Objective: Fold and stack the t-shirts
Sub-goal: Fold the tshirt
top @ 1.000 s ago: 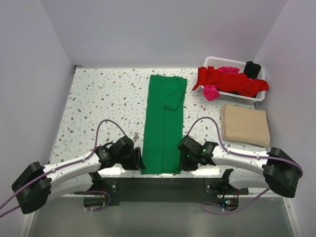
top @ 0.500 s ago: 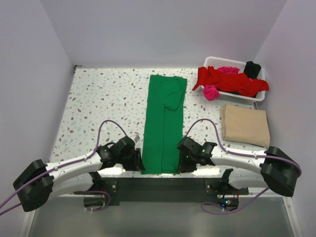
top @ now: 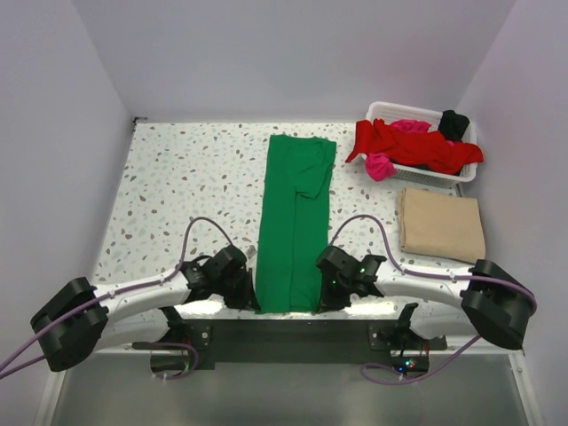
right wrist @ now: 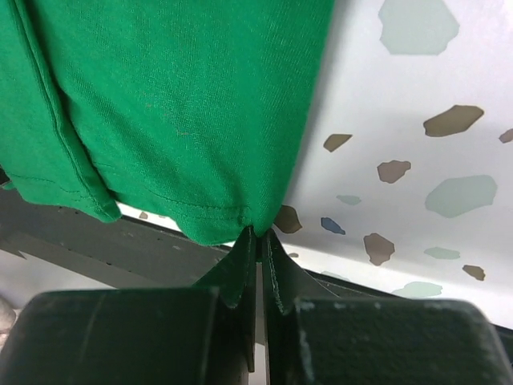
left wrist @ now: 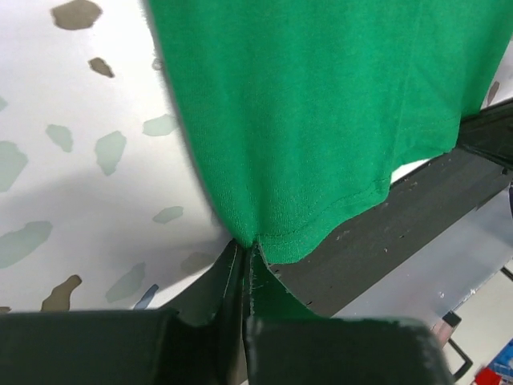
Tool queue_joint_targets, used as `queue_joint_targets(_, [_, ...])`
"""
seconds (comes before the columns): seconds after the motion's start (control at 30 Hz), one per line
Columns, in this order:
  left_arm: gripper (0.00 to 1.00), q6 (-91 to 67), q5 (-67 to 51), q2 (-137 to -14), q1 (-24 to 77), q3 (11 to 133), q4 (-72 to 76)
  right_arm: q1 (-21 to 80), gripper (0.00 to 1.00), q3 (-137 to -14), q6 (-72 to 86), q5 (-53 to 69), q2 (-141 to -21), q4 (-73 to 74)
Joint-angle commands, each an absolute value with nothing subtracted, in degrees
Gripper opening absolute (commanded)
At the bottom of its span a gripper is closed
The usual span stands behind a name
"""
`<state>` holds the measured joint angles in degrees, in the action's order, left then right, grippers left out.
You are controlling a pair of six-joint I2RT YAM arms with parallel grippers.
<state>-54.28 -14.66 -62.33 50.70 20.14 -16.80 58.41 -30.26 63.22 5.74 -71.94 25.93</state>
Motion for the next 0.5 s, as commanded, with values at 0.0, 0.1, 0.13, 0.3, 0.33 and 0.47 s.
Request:
queue_joint_targets(0.0, [0.0,-52.12,-14.33,-63.81,51.24,19.42,-17.67,58.53,0.0,-31.37,62.84,4.4,-70.67,29.43])
queue_joint_targets(0.1, [0.0,-51.68,-13.02,-62.41,51.24,20.82,-18.54,58.53,0.0,-33.22,63.02,3.69,-68.92,32.85])
queue_joint_targets(0.13, [0.0,-51.59,-12.22,-61.79,51.24,21.44,-20.29,58.45,0.0,-33.83,63.19,3.26,-68.3,33.92])
queue_joint_targets(0.3, [0.0,-51.68,-7.65,-56.96,51.15,25.39,-23.11,58.36,0.0,-38.84,64.07,-1.22,-64.61,40.68])
queue_joint_targets(0.33, [0.0,-51.77,-7.21,-56.52,51.24,26.01,-23.38,58.19,0.0,-40.24,64.07,-1.93,-63.82,41.3])
queue_joint_targets(0.47, [0.0,-51.59,-5.19,-57.65,51.06,29.61,-21.89,56.43,0.0,-43.41,62.67,-4.39,-63.89,42.54])
